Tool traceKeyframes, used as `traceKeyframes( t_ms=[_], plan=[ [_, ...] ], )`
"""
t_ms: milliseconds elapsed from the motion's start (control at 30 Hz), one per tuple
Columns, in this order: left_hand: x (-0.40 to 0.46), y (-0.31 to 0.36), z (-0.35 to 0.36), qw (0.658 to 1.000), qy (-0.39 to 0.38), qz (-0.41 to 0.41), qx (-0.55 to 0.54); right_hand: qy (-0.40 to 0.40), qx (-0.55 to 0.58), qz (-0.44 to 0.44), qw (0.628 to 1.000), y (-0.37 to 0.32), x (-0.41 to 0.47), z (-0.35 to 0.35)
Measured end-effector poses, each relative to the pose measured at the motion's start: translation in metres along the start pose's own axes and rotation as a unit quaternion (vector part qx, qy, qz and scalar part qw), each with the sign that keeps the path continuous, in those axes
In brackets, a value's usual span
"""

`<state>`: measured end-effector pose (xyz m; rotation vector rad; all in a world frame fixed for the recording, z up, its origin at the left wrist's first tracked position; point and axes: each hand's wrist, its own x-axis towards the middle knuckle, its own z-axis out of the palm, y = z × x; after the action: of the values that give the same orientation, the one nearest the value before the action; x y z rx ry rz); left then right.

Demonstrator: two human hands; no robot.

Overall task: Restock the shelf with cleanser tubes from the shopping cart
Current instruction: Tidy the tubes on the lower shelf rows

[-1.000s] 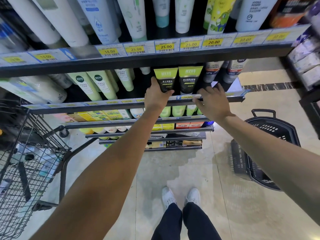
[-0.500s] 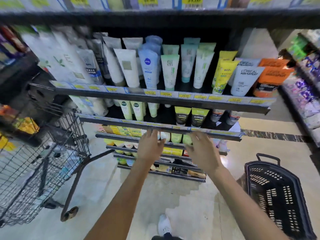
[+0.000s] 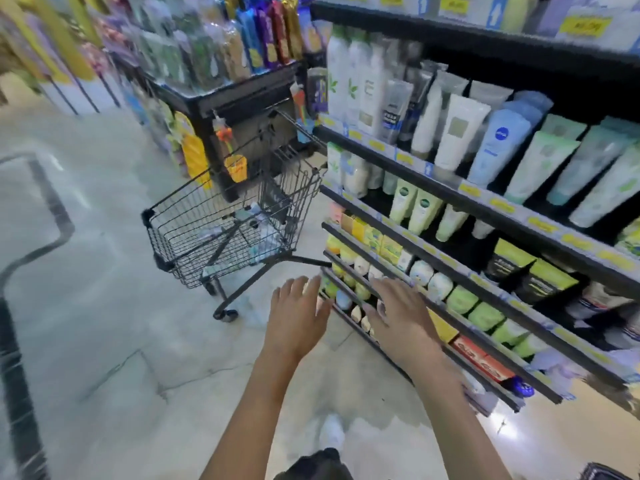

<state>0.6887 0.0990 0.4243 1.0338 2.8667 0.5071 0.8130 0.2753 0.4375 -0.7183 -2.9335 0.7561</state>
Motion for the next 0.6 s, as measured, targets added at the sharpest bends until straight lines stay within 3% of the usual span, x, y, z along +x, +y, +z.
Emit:
traceKeyframes(
  t_ms=[400,600],
  plan=[
    [-0.066,-0.128,-0.030,0.976,0.014,-0.219,0.003,-0.083,-0.005,-0.148,0.985,-0.105,0.048,0.078],
    [-0.060,-0.188,-0.046,0.964,0.013,-0.266,-0.010,-0.104,-0.023,-0.181,0.978,-0.156,0.090,0.109]
  ],
)
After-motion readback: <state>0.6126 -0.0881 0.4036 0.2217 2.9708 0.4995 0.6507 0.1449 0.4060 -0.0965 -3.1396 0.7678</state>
